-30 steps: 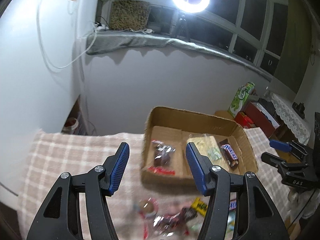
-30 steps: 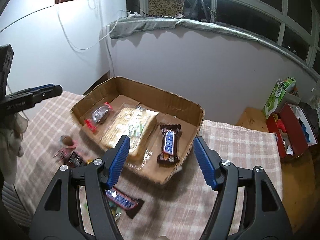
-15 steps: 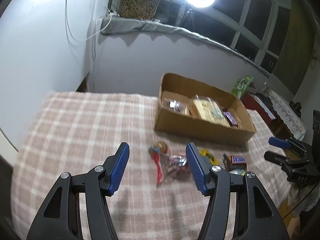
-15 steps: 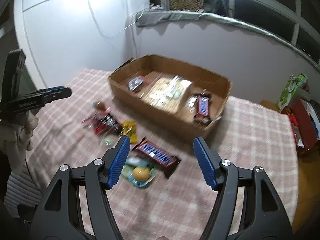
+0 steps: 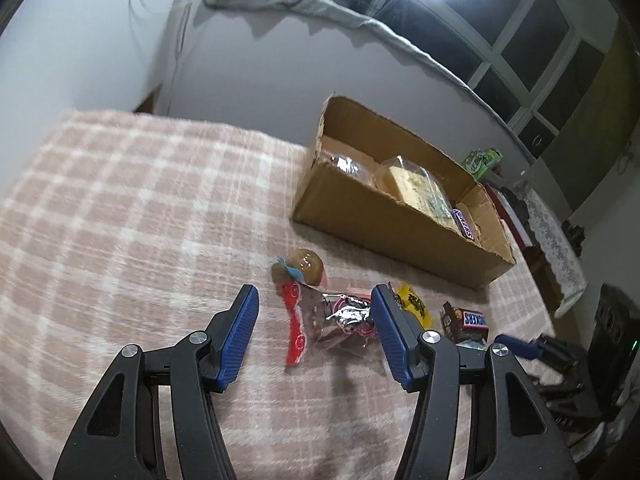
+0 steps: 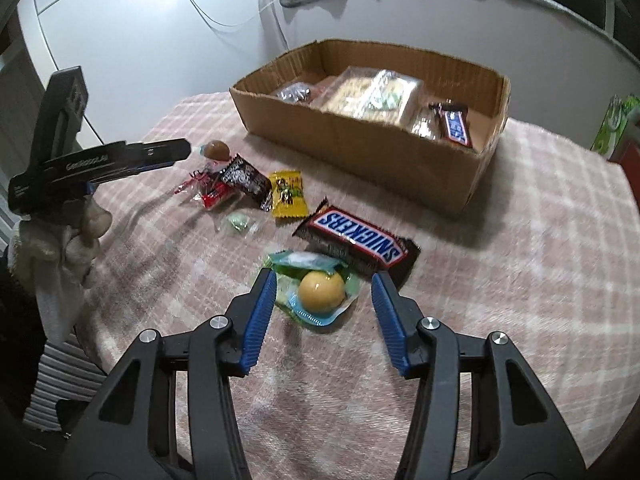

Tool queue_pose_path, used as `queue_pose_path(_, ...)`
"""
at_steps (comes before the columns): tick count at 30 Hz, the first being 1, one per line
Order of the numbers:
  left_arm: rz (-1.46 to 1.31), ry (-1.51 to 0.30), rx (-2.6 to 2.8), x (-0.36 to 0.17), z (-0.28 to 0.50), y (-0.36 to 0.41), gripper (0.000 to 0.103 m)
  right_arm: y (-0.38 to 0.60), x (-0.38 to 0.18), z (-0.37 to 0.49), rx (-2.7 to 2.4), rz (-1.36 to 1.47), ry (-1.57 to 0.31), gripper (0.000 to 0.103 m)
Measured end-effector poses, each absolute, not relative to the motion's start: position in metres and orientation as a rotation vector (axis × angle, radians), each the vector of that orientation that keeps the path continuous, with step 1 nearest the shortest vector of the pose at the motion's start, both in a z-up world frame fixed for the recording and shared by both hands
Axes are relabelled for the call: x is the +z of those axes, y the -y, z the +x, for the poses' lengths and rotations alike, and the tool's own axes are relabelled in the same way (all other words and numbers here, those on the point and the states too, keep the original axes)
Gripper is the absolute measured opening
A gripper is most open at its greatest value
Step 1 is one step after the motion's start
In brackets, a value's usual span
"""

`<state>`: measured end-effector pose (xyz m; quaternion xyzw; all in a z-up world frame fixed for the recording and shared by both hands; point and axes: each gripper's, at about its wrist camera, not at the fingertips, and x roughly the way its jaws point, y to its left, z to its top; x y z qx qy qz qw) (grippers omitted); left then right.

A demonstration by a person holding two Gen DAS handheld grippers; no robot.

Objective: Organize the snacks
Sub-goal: 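Return both tools to the table and grasp the red-wrapped candy bag with the left tool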

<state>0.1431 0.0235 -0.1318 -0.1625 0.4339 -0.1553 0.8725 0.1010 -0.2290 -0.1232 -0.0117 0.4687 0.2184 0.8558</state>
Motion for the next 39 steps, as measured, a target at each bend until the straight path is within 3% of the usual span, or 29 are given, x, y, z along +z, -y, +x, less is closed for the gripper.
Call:
queue_pose_path(24,-0.123,-0.934,-0.340,-0.148,0.117,0.015,0.054,0.210,-0.140,0.102,0.464,-0.064,-1.009,0.052)
queue_pose_path(34,-0.112,-0.936,-0.266,-0.148,0.132,0.028,0.061,0.202,-0.145,0.107,0.451,-0.088,-1.003,0.052)
queue_pose_path(35,-0.109,-0.935,-0.270,-0.148,0.133,0.028,0.061,0.202,-0.145,0.107,0.452,-0.090,-1.002,0.051)
queue_pose_path(36,-0.106,-0.934,-0.271,-0.148,0.134,0.028,0.061,0.203,-0.145,0.107,0.451,-0.092,-1.000,0.044)
queue_pose_path(39,-0.100,-0.921,-0.265,-0.149,0.133,0.030,0.054,0.206,-0.144,0.107,0.457,-0.083,-0.999,0.044)
